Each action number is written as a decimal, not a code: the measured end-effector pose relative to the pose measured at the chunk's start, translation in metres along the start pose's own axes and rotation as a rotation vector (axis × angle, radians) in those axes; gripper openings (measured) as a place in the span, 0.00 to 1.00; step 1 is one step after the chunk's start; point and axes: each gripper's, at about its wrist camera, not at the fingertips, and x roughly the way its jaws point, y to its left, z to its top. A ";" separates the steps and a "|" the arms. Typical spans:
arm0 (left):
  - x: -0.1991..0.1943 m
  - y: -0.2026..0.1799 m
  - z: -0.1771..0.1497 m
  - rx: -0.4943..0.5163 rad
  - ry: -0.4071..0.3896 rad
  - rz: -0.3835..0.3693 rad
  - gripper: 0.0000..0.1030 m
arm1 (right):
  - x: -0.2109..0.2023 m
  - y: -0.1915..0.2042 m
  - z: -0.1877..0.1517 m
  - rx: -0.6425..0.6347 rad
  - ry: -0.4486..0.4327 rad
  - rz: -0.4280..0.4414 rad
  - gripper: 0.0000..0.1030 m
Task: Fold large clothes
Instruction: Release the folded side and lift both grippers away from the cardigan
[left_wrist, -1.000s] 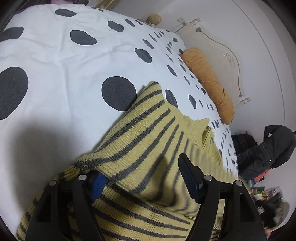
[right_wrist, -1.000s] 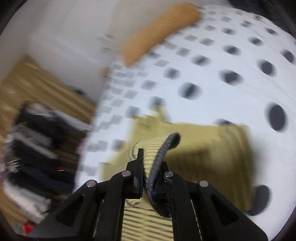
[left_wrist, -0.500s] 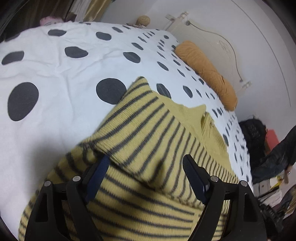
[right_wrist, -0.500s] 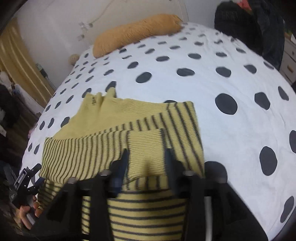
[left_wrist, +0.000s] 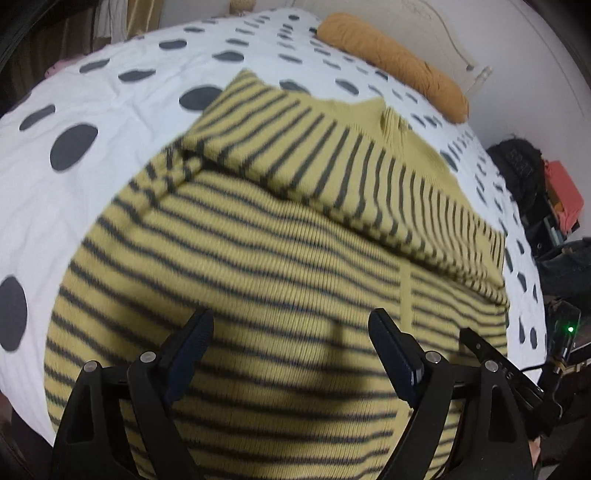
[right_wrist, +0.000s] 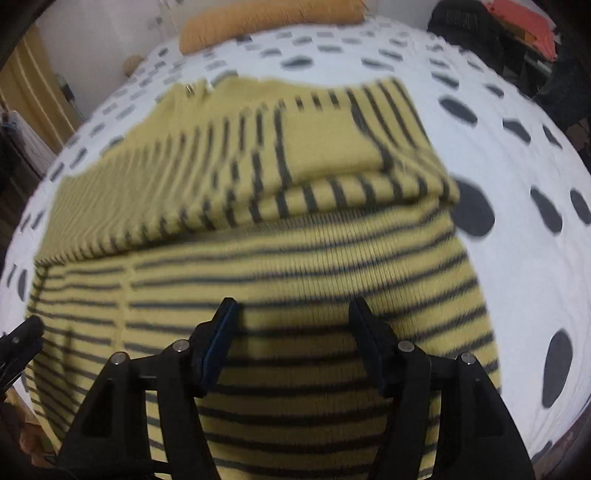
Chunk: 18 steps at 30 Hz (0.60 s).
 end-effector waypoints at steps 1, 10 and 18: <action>0.005 0.001 -0.005 0.000 0.027 0.007 0.84 | 0.002 0.000 -0.004 -0.020 -0.013 -0.011 0.61; -0.002 0.010 -0.032 0.037 0.058 0.017 0.84 | -0.033 0.006 -0.023 -0.060 -0.031 -0.073 0.61; -0.028 0.017 -0.059 0.077 0.043 0.016 0.84 | -0.052 -0.006 -0.059 -0.049 -0.031 -0.071 0.62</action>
